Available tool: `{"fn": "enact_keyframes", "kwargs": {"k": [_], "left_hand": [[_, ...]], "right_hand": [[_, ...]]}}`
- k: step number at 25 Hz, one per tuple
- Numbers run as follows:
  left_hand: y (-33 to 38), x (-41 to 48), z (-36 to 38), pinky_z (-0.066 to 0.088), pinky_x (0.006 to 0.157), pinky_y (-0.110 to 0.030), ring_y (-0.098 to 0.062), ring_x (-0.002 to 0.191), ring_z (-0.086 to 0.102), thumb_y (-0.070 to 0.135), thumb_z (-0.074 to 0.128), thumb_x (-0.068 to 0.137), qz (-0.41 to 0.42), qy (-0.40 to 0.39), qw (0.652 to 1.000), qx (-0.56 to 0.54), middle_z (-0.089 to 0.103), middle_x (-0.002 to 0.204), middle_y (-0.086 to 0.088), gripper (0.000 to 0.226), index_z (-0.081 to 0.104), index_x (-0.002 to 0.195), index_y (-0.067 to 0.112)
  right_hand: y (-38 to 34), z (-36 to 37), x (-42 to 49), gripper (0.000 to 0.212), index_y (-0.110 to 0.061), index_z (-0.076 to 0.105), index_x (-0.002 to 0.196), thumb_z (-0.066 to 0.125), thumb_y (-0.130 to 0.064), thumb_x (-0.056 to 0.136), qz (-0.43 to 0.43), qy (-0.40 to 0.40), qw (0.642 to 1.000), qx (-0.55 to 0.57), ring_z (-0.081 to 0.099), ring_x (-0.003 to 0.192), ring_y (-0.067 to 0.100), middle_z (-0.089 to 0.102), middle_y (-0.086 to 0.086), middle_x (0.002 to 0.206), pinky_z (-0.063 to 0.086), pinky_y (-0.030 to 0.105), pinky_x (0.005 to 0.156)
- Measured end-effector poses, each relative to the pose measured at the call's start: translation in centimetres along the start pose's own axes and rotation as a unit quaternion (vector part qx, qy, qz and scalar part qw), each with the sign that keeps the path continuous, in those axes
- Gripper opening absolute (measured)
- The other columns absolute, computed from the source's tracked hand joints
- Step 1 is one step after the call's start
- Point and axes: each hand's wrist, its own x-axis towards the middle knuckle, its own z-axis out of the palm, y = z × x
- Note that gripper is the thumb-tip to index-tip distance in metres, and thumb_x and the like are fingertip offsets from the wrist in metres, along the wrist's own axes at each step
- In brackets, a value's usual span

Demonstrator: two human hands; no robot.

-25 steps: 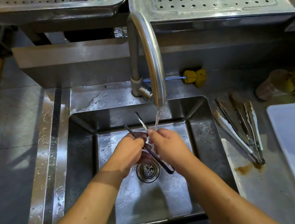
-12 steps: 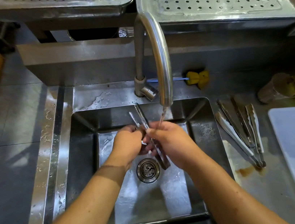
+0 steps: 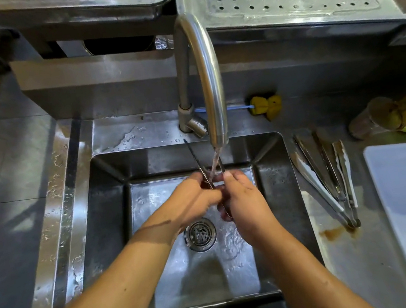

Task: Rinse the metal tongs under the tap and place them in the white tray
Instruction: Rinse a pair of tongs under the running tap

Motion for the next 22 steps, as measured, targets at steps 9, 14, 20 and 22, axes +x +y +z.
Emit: {"fn": "enact_keyframes", "kwargs": {"k": [9,14,20,22], "left_hand": [[-1.1,-0.3,0.8,0.065,0.069,-0.042,-0.017,0.062,0.073,0.049,0.050,0.106,-0.090,0.046,0.958,-0.268,0.082,0.089,-0.009,0.048,0.077,0.113,0.011],[-1.5,-0.3,0.4,0.064,0.077,-0.039,-0.021,0.089,0.080,0.042,0.071,0.095,-0.049,0.019,0.969,-0.242,0.083,0.106,-0.007,0.034,0.072,0.116,0.015],[-1.2,0.2,0.1,0.065,0.075,-0.041,-0.026,0.087,0.080,0.040,0.060,0.102,-0.080,0.063,0.969,-0.225,0.083,0.103,-0.007,0.031,0.075,0.109,0.014],[-1.0,0.0,0.5,0.064,0.070,-0.038,-0.023,0.083,0.080,0.038,0.067,0.097,-0.067,0.041,0.970,-0.232,0.083,0.097,-0.007,0.030,0.070,0.111,0.012]], "right_hand": [[-0.2,1.0,0.9,0.037,-0.022,0.054,0.138,0.062,-0.026,0.103,0.053,-0.053,0.996,0.040,0.077,0.083,0.024,0.076,0.009,0.107,0.062,0.041,0.065],[0.3,1.1,0.4,0.078,-0.027,0.032,0.156,0.072,-0.027,0.089,-0.006,-0.007,0.994,-0.105,0.074,0.086,0.003,0.069,0.001,0.108,0.061,0.022,0.070],[1.3,0.4,-1.3,0.047,-0.054,0.051,0.115,0.070,-0.019,0.091,-0.063,-0.020,0.985,-0.158,0.074,0.079,0.012,0.070,-0.027,0.085,0.062,0.034,0.066],[0.8,0.4,-1.0,0.045,-0.051,0.047,0.119,0.066,-0.019,0.093,-0.105,-0.010,0.971,-0.216,0.075,0.084,0.014,0.073,-0.018,0.093,0.061,0.035,0.071]]}}
